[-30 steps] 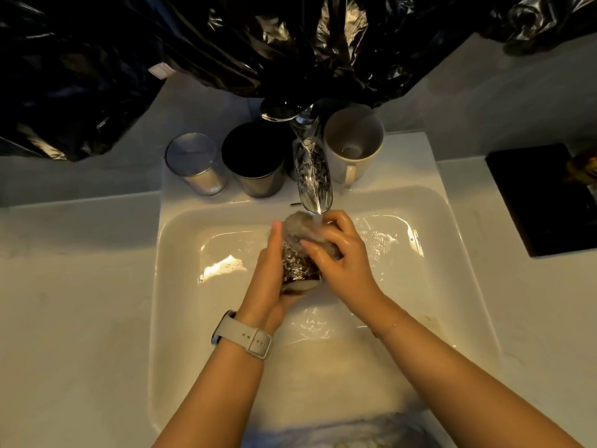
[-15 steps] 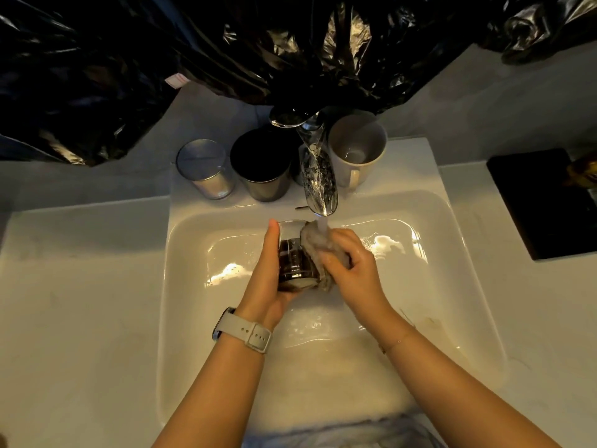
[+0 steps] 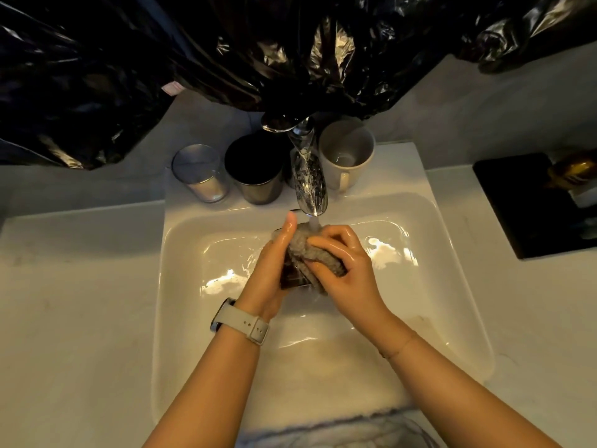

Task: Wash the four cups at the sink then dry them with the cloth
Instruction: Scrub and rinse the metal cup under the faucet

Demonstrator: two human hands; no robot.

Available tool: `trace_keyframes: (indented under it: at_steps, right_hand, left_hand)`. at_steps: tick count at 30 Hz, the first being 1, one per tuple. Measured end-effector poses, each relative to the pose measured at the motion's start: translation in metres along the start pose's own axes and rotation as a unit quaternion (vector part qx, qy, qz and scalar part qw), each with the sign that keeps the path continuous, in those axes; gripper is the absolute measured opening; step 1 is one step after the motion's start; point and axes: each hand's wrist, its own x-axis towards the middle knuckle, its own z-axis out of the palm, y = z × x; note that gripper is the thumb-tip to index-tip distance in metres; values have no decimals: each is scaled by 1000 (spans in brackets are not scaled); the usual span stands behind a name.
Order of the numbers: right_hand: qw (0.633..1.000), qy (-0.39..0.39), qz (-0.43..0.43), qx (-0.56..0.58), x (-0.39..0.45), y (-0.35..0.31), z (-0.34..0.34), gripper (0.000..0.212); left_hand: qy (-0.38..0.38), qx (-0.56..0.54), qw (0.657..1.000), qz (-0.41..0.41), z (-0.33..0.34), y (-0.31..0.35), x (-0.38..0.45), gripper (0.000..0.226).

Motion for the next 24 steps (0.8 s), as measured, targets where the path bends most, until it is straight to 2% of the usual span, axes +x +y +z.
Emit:
trace_keyframes:
  at_steps: [2,5,7,9,12,16,18,20,24]
  right_hand:
    - [1000,17,6,10,10,-1,3,26]
    - [992,55,85,73,21,4,5,24]
    - [988,48,114,92,14,6,7,21]
    - [996,35,53,60,-1,4,8,18]
    - [1000,-10,-7,5,-1,-1,11,27]
    - [1000,-16,23,10,33,-3,12,17]
    - [1000,5,27,9,30,1,10,27]
    - [1000,-9,21,0,14,6,8,22]
    - [989,-51,-88,-111,8,-1,9,24]
  left_hand:
    - [6,-47,999,-21,1,-2,1,56]
    - [-6,-103,992,-72,0,-1,4,74]
    - [-7,-125,990,-65,-4,-2,9,72]
    - [12,-129,990,-56,-10,-5,14,69]
    - [19,-136,989,-60,-18,-11,16,69]
    - [25,-145,989,-21,-18,-9,8,62]
    - [29,-143,989,-31,-19,-8,8,63]
    - [33,-138,989,-50,-20,-10,10,65]
    - [47,-74,996,-31,-8,-17,13,61]
